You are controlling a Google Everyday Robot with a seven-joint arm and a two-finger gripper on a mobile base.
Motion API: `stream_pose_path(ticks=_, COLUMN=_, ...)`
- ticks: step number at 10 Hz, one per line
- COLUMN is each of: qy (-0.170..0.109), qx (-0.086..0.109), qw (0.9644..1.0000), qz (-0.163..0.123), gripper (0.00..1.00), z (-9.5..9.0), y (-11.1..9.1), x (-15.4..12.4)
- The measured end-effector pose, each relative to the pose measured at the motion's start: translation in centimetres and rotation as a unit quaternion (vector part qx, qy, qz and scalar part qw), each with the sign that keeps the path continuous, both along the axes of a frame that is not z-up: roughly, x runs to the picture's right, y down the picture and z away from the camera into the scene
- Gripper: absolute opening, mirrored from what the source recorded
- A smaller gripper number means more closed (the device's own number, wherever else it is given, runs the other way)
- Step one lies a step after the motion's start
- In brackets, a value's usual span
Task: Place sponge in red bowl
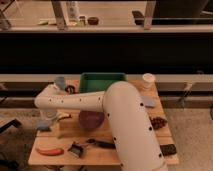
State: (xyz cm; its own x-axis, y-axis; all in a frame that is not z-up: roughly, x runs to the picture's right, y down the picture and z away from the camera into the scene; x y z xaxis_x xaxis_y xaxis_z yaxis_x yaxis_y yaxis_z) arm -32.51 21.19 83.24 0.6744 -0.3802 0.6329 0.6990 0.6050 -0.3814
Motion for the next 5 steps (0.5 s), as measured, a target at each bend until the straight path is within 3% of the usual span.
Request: stream_pose_path(ticks=5, qy=0.004, qx=0.020, qw=0.9998, qz=-0.008, gripper=0.32, z=-2.1, y=-0.6, x=0.3)
